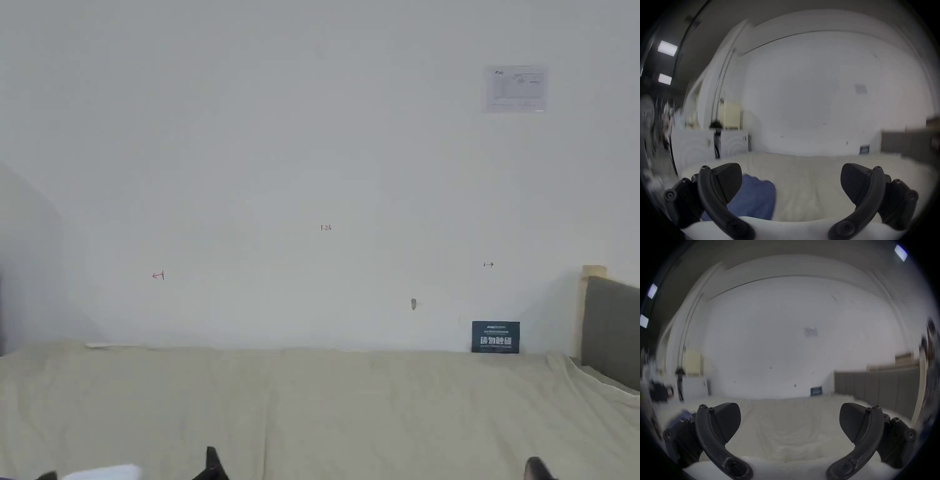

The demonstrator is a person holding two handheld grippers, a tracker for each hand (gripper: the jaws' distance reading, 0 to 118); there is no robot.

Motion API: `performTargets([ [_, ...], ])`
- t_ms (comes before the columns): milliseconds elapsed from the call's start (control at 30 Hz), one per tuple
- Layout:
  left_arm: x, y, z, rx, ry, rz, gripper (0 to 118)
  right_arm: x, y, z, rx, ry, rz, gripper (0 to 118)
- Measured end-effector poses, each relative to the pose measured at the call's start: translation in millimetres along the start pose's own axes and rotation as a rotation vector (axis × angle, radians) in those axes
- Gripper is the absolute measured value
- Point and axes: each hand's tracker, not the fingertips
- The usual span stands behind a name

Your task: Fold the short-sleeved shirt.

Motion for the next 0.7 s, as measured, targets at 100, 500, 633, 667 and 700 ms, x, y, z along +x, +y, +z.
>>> performTargets([
  [100, 7, -11, 8, 0.034, 0.065, -0.055, 118, -7, -11, 9, -0.005, -0.017, -0.084, 118],
  [500, 19, -11, 11, 0.061, -0.016, -0.177, 118, -3, -16, 11, -0.035, -0.045, -0.195, 118],
  [633, 18, -10, 11, 0.037, -0.030, -0.158, 118, -1, -17, 9, -0.046, -0.058, -0.188, 118],
  [667, 19, -10, 10, 0.029, -0.028, -0.158, 118, -1, -17, 9, -0.049, -0.058, -0.187, 118],
  [700, 19, -10, 9, 0.022, -0.022, -0.161, 118, -1, -18, 9, -0.050, -0.061, -0.186, 118],
])
